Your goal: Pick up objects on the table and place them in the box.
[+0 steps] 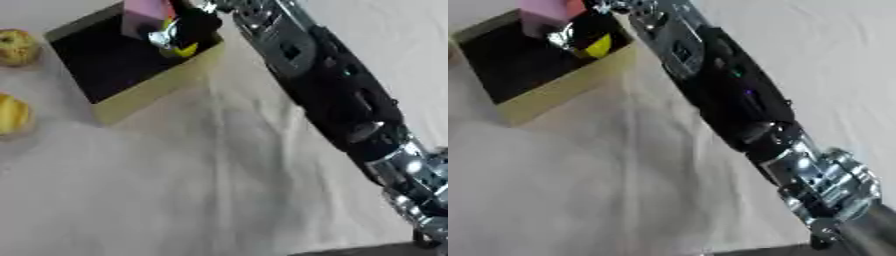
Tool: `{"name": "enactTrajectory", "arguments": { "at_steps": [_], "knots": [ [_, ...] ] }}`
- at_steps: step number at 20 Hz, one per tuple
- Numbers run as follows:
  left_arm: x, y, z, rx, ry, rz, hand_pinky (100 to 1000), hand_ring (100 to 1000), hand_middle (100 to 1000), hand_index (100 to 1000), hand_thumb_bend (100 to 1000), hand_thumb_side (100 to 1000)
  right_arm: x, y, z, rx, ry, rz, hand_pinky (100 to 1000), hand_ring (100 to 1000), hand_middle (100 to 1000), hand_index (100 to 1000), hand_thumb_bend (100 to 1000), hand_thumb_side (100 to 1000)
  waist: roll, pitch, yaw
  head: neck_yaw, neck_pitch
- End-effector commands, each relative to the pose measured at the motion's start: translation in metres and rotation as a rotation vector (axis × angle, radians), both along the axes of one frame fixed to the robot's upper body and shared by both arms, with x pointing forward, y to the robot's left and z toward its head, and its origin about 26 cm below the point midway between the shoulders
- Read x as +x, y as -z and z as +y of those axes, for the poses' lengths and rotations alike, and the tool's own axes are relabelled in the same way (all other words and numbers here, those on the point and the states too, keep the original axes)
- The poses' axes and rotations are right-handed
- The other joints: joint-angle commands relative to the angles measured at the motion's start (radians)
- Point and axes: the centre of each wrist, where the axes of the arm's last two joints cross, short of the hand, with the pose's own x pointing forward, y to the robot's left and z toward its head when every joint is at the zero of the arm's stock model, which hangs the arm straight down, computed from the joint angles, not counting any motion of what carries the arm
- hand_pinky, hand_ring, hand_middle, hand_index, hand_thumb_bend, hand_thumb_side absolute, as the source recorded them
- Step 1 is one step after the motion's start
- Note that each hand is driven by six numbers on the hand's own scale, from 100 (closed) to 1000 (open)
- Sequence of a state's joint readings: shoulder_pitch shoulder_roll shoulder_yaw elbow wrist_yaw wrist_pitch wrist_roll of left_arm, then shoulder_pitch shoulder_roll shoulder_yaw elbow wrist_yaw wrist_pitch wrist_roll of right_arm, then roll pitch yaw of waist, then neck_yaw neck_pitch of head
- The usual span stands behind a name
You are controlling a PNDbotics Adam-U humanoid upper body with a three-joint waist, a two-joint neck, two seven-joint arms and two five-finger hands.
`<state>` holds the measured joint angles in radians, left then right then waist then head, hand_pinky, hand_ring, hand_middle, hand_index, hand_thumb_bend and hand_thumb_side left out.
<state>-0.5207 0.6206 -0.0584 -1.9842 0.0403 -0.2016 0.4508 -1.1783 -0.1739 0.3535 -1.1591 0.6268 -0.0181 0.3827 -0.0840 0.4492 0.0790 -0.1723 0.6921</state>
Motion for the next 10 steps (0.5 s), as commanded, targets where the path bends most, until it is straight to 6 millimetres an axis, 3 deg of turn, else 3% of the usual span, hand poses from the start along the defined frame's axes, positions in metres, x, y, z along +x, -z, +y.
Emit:
{"name": "enactTrajectory", "arguments": {
  "at_steps": [1, 4, 6, 10],
  "knots": [
    [-0.004, -0.009, -0.001, 0.009, 0.012, -0.034, 765, 814, 789, 900, 530, 651, 0.007, 0.006, 0.003, -0.008, 0.031, -0.036, 844, 792, 610, 740, 278, 328, 0.005, -0.022, 0.005, -0.010, -0.021],
    [-0.004, -0.009, -0.001, 0.008, 0.012, -0.035, 765, 814, 789, 900, 530, 650, 0.013, 0.016, 0.003, -0.041, 0.056, -0.072, 849, 833, 696, 802, 310, 344, 0.005, -0.023, 0.007, -0.009, -0.023],
    [-0.004, -0.009, -0.001, 0.008, 0.013, -0.034, 765, 814, 789, 899, 531, 651, 0.014, 0.019, 0.002, -0.066, 0.070, -0.102, 865, 868, 758, 852, 315, 400, 0.005, -0.025, 0.006, -0.007, -0.022],
    [-0.004, -0.008, -0.001, 0.008, 0.012, -0.030, 765, 815, 790, 900, 531, 651, 0.014, 0.016, 0.000, -0.098, 0.095, -0.155, 882, 893, 796, 873, 328, 462, 0.008, -0.030, 0.002, -0.001, -0.021]
  ]
}}
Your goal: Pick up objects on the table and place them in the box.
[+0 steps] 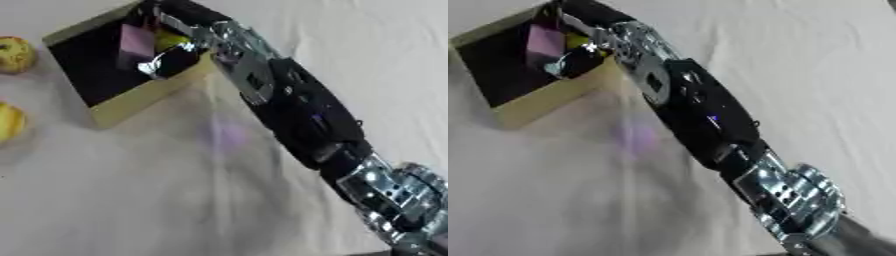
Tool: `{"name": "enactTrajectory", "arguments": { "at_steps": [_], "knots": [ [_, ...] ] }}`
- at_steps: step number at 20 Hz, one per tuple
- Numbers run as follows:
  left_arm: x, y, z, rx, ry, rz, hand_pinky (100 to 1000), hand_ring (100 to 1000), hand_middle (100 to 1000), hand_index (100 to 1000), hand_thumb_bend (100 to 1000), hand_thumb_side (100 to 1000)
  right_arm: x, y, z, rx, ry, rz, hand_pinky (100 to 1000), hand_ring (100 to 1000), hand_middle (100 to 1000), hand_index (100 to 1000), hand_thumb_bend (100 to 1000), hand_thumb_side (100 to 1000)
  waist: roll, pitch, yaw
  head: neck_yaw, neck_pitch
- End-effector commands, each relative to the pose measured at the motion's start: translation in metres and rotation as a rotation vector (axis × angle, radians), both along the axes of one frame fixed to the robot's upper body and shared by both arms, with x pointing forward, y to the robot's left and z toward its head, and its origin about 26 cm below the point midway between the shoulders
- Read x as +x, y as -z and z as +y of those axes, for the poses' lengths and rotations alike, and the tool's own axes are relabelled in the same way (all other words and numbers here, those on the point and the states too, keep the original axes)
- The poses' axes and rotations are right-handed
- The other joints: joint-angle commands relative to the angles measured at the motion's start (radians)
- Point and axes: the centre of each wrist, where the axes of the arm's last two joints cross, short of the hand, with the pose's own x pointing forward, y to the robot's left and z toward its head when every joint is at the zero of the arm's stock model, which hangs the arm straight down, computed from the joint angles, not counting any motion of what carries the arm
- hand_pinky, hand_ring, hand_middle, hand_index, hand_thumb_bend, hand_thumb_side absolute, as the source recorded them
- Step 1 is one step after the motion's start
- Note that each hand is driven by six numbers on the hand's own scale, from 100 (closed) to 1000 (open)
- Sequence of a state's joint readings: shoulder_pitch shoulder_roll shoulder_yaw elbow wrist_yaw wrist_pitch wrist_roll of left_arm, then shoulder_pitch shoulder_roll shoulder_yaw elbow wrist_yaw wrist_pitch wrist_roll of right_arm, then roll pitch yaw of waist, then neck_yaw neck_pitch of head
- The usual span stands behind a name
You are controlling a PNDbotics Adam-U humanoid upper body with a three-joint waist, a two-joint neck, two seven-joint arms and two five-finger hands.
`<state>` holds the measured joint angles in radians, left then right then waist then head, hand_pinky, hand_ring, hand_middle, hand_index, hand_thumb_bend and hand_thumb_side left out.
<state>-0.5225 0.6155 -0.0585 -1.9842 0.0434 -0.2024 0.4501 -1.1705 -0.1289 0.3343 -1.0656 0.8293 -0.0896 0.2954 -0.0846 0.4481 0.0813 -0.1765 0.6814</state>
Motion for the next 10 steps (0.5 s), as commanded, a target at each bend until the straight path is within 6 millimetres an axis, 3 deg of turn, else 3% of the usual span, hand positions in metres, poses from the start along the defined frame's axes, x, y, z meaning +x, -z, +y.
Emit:
{"name": "enactTrajectory", "arguments": {
  "at_steps": [1, 2, 3, 6, 10],
  "knots": [
    [-0.004, -0.008, 0.000, 0.014, 0.005, -0.029, 765, 815, 790, 900, 531, 650, 0.001, -0.011, -0.006, -0.015, 0.030, -0.059, 883, 895, 802, 875, 328, 484, 0.010, -0.030, -0.001, 0.004, -0.010],
    [-0.004, -0.008, 0.001, 0.014, 0.004, -0.028, 765, 815, 790, 900, 531, 650, 0.000, -0.013, -0.006, -0.010, 0.031, -0.070, 883, 894, 806, 876, 291, 559, 0.011, -0.032, -0.002, 0.005, -0.008],
    [-0.004, -0.007, 0.001, 0.014, 0.003, -0.027, 765, 815, 790, 900, 532, 650, -0.002, -0.016, -0.006, 0.001, 0.028, -0.082, 883, 893, 804, 876, 322, 492, 0.012, -0.034, -0.004, 0.006, -0.007],
    [-0.004, -0.006, 0.001, 0.014, 0.000, -0.023, 765, 815, 790, 900, 531, 650, -0.010, -0.031, -0.008, 0.062, 0.007, -0.110, 880, 886, 799, 872, 295, 490, 0.014, -0.039, -0.008, 0.009, -0.004],
    [-0.004, -0.005, 0.003, 0.015, -0.009, -0.017, 765, 815, 789, 900, 531, 648, -0.033, -0.066, -0.023, 0.198, -0.044, -0.155, 872, 871, 788, 864, 259, 465, 0.016, -0.047, -0.015, 0.022, 0.003]
  ]
}}
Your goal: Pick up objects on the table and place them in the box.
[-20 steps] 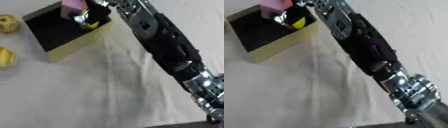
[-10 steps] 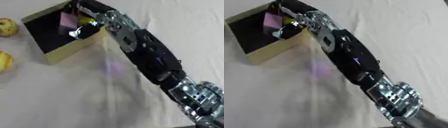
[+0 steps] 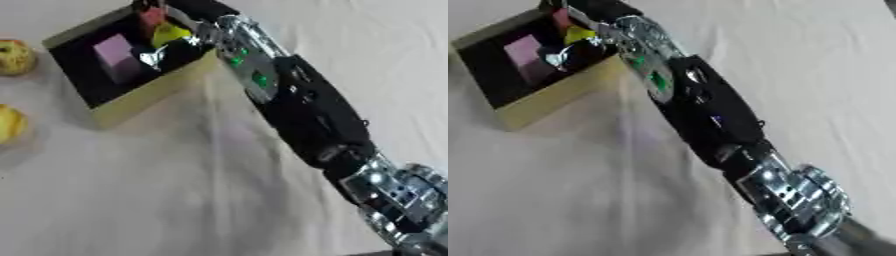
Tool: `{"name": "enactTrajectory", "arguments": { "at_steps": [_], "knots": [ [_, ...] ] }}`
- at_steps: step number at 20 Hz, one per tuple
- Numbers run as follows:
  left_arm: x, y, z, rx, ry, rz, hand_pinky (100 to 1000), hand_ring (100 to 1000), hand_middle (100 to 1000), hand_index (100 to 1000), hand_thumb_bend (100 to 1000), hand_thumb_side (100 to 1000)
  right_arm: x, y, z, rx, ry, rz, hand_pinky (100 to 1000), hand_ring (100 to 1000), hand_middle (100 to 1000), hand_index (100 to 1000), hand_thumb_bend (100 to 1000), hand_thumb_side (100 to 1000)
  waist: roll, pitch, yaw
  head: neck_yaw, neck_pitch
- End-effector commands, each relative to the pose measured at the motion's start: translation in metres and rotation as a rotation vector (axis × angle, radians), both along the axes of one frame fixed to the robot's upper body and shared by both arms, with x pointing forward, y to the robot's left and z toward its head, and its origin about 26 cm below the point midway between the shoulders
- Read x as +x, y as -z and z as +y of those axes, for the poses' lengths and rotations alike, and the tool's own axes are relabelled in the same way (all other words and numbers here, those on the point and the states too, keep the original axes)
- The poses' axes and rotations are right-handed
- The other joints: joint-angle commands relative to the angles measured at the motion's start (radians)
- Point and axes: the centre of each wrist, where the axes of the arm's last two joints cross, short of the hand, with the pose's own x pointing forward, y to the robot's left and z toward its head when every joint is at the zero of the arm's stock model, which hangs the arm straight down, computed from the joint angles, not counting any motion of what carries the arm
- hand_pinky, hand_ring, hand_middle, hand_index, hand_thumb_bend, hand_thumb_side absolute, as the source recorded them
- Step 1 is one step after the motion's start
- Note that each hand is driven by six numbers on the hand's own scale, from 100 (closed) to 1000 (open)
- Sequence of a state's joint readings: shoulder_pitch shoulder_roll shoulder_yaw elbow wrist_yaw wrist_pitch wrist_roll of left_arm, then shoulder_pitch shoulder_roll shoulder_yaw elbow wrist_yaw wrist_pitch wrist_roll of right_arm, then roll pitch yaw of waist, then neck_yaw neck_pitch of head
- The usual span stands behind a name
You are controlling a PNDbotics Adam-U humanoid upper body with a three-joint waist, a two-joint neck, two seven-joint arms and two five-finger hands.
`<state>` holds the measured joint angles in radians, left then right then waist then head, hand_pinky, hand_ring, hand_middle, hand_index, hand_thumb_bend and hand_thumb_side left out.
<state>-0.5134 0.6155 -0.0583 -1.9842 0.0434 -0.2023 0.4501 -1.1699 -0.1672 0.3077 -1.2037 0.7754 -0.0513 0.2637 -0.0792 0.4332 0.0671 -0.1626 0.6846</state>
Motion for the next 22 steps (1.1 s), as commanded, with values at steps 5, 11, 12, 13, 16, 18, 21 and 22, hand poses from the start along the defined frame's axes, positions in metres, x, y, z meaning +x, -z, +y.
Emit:
{"name": "enactTrajectory", "arguments": {
  "at_steps": [5, 11, 12, 13, 16, 18, 21, 22],
  "knots": [
    [-0.005, -0.004, 0.006, 0.017, -0.028, -0.015, 765, 815, 789, 900, 529, 649, -0.053, -0.067, -0.048, 0.248, -0.109, -0.088, 861, 849, 774, 855, 222, 434, 0.014, -0.043, -0.012, 0.049, -0.002],
    [-0.006, 0.000, 0.011, 0.026, -0.054, -0.003, 765, 815, 789, 900, 529, 650, -0.098, -0.084, -0.093, 0.420, -0.197, -0.090, 857, 840, 768, 851, 200, 423, 0.027, -0.054, -0.027, 0.116, -0.008],
    [-0.006, 0.000, 0.012, 0.028, -0.058, -0.001, 765, 815, 789, 900, 529, 650, -0.104, -0.085, -0.100, 0.442, -0.204, -0.089, 857, 840, 767, 851, 197, 420, 0.029, -0.055, -0.029, 0.126, -0.009],
    [-0.006, 0.001, 0.012, 0.030, -0.062, 0.001, 765, 815, 789, 900, 529, 650, -0.109, -0.086, -0.106, 0.461, -0.209, -0.087, 857, 840, 767, 850, 193, 418, 0.032, -0.057, -0.032, 0.136, -0.010],
    [-0.006, 0.002, 0.014, 0.039, -0.073, 0.008, 766, 815, 788, 900, 527, 650, -0.122, -0.086, -0.123, 0.513, -0.220, -0.088, 858, 839, 765, 850, 180, 416, 0.041, -0.060, -0.041, 0.163, -0.013],
    [-0.007, 0.002, 0.016, 0.054, -0.081, 0.012, 766, 815, 786, 900, 525, 648, -0.130, -0.086, -0.133, 0.544, -0.223, -0.098, 857, 837, 763, 853, 162, 437, 0.046, -0.062, -0.046, 0.172, -0.015],
    [-0.008, 0.002, 0.019, 0.091, -0.103, 0.020, 766, 814, 784, 900, 522, 641, -0.141, -0.084, -0.146, 0.603, -0.220, -0.118, 856, 833, 755, 852, 100, 531, 0.053, -0.065, -0.055, 0.180, -0.019],
    [-0.008, 0.002, 0.021, 0.108, -0.113, 0.022, 766, 814, 784, 900, 522, 640, -0.143, -0.083, -0.152, 0.623, -0.215, -0.126, 856, 833, 755, 850, 100, 540, 0.056, -0.066, -0.058, 0.182, -0.021]
  ]
}}
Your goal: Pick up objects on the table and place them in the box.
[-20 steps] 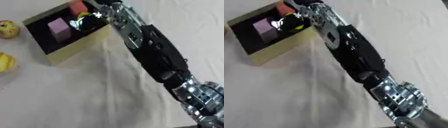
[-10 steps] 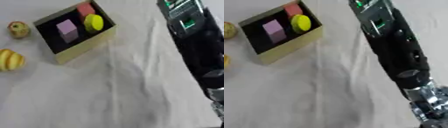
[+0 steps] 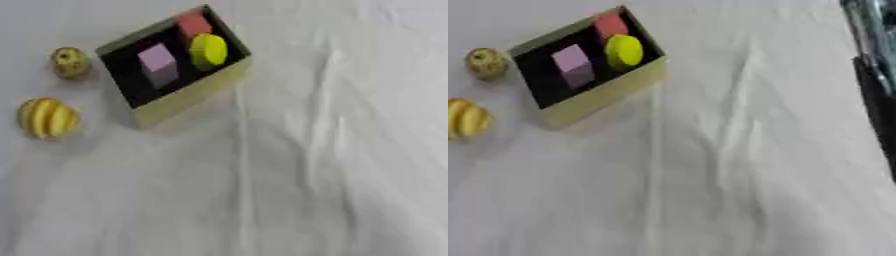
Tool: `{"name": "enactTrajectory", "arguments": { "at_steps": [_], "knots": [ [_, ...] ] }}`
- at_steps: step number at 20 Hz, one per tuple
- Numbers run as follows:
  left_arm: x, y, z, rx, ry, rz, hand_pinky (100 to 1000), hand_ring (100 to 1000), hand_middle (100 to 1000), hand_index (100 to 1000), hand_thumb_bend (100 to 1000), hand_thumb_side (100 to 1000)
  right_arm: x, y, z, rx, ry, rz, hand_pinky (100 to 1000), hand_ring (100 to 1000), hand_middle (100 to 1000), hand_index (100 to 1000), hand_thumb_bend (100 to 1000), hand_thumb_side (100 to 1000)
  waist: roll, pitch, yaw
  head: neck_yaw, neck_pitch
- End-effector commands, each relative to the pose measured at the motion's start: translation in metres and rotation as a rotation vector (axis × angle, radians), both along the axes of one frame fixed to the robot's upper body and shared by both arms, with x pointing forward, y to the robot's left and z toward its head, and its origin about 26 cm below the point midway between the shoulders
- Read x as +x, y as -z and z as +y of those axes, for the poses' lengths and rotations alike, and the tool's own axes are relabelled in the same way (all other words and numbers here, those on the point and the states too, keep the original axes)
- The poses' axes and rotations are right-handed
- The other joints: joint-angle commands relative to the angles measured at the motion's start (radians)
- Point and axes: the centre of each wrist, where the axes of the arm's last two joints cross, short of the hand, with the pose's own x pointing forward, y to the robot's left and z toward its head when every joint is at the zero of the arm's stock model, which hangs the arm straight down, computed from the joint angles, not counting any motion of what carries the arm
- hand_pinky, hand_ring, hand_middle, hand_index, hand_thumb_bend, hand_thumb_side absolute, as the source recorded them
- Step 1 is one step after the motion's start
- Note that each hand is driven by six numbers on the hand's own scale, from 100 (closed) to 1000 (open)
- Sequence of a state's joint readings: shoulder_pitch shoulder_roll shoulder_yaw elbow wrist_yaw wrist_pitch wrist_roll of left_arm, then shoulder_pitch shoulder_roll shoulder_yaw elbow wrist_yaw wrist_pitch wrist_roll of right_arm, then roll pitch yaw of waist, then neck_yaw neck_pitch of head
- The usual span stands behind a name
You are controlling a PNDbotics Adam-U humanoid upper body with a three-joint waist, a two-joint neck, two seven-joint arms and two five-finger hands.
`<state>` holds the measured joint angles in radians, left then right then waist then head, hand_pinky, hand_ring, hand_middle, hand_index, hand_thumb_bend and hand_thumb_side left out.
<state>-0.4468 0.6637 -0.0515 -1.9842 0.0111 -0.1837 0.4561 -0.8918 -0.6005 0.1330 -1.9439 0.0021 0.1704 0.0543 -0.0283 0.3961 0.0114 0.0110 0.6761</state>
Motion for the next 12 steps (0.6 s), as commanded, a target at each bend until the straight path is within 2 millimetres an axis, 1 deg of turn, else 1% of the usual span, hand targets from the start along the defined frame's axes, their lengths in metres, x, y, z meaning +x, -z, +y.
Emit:
{"name": "enactTrajectory", "arguments": {
  "at_steps": [1, 5, 7, 10, 12],
  "knots": [
    [-0.005, -0.011, 0.007, 0.069, -0.036, -0.025, 766, 813, 783, 901, 522, 636, -0.016, -0.011, -0.017, 0.054, 0.011, -0.065, 856, 833, 753, 847, 100, 555, 0.007, -0.030, -0.005, 0.010, -0.013],
    [-0.008, -0.012, 0.015, 0.152, -0.075, -0.013, 767, 813, 782, 903, 516, 630, -0.015, -0.002, -0.039, 0.109, 0.035, -0.107, 854, 830, 753, 843, 100, 612, 0.016, -0.035, -0.018, 0.015, -0.017],
    [-0.009, -0.010, 0.019, 0.191, -0.094, 0.000, 767, 812, 781, 903, 512, 627, -0.015, 0.003, -0.047, 0.131, 0.047, -0.123, 853, 828, 753, 839, 100, 604, 0.021, -0.037, -0.026, 0.015, -0.013],
    [-0.011, -0.008, 0.024, 0.261, -0.119, 0.029, 768, 812, 778, 904, 513, 612, -0.014, 0.011, -0.058, 0.157, 0.075, -0.146, 853, 825, 749, 833, 100, 594, 0.026, -0.044, -0.040, 0.011, 0.000],
    [-0.013, -0.007, 0.029, 0.326, -0.138, 0.055, 769, 812, 773, 905, 513, 577, -0.014, 0.016, -0.065, 0.172, 0.089, -0.161, 854, 822, 746, 826, 100, 575, 0.029, -0.048, -0.048, 0.011, 0.008]
  ]
}}
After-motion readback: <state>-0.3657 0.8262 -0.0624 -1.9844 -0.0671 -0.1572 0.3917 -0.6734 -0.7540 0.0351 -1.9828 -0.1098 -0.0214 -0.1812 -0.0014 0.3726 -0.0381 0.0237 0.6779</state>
